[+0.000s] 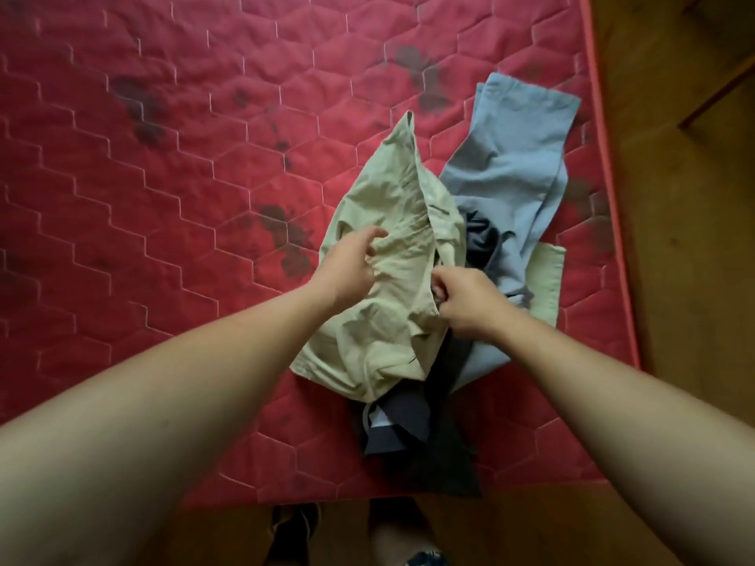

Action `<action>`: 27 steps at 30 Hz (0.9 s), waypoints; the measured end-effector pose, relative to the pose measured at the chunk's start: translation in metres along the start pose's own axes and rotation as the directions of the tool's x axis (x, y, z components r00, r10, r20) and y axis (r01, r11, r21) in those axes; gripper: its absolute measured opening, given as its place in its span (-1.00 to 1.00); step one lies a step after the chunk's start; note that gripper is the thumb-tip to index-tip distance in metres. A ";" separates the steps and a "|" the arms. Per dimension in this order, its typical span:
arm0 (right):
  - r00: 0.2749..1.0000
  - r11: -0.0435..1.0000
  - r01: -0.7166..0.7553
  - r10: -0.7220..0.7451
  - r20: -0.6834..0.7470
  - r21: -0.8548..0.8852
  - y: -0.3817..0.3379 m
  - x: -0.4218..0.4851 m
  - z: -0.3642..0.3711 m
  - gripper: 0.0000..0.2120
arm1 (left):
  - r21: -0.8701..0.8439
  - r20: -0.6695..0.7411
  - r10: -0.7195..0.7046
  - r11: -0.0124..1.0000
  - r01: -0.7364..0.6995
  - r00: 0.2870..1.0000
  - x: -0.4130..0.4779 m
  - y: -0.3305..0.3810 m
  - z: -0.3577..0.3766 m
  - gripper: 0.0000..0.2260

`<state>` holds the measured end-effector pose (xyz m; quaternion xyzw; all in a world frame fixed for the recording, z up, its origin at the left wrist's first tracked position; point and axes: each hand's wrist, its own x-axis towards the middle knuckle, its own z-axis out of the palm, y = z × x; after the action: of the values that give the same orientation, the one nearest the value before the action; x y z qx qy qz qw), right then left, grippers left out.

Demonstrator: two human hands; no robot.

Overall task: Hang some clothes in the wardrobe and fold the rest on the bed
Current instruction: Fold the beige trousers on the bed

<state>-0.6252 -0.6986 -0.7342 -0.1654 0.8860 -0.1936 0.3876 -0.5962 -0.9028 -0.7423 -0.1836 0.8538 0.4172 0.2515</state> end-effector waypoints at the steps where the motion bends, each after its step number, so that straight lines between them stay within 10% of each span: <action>1: 0.998 0.998 0.058 -0.058 0.007 -0.036 -0.007 -0.015 -0.010 -0.77 | 0.188 -0.021 0.113 0.976 -0.107 0.993 -0.002 0.010 -0.010 -0.33; 5: 0.968 0.946 0.248 -0.237 0.077 -0.207 -0.042 -0.067 -0.063 -0.97 | 0.623 0.065 0.378 0.708 -0.333 0.924 -0.012 0.069 -0.054 -0.08; 9: 0.935 0.887 0.348 -0.351 0.047 -0.303 -0.100 -0.116 -0.119 -0.94 | 0.769 0.247 0.472 0.436 -0.468 0.846 -0.039 0.121 -0.097 -0.41; 15: 0.947 0.923 0.268 -0.305 -0.100 -0.277 -0.174 -0.194 -0.187 -0.68 | 0.749 0.185 0.565 0.449 -0.488 0.804 -0.111 0.146 -0.177 -0.91; 18: 0.958 0.855 0.222 -0.280 -0.058 -0.469 -0.214 -0.237 -0.204 -0.45 | 0.693 0.083 0.649 0.507 -0.512 0.756 -0.149 0.144 -0.228 -0.91; 27: 0.800 0.717 0.159 -0.496 -0.337 -0.679 -0.388 -0.318 -0.240 -0.77 | 0.588 -0.206 0.829 0.529 -0.612 0.519 -0.296 0.105 -0.370 -0.60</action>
<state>-0.5445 -0.8438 -0.2037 -0.3878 0.9213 0.0048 0.0275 -0.5145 -1.1085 -0.3105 0.1690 0.9519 0.2204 -0.1292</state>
